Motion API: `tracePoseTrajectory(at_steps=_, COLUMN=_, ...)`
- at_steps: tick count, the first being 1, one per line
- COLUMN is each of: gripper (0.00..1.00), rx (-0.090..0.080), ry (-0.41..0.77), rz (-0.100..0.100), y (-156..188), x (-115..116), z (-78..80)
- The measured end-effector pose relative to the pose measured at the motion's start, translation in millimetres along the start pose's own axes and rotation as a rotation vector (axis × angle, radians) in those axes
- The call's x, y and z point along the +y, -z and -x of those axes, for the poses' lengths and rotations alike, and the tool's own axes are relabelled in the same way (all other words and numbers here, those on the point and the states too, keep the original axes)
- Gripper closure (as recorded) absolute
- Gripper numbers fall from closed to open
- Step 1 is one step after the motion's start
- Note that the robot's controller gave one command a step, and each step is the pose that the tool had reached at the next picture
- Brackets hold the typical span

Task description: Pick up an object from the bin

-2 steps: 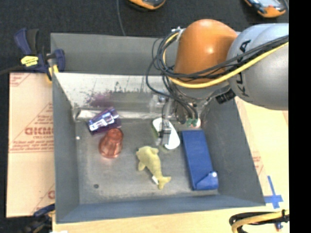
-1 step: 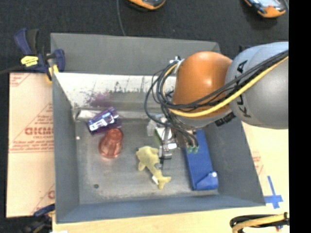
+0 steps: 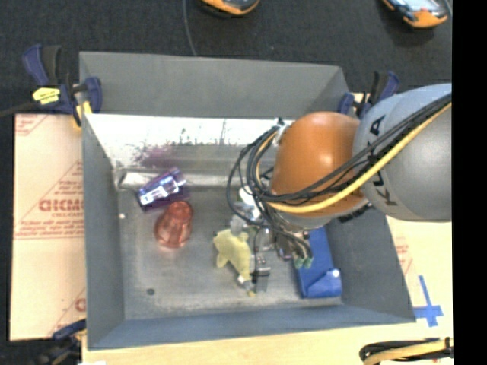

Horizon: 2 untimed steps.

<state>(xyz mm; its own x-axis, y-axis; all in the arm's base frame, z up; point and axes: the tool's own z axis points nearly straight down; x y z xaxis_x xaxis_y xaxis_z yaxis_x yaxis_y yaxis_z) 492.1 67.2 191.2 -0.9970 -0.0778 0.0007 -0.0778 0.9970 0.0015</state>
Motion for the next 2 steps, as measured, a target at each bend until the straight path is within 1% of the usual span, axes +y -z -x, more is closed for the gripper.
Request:
tracePoseTrajectory(at_steps=1, gripper=0.00, rx=-0.004, ry=-0.264, rz=0.000, y=-55, x=-36, z=6.8)
tracePoseTrajectory(at_steps=2, gripper=0.00, rx=-0.012, ry=-0.111, rz=0.000, y=-68, x=-74, z=23.2)
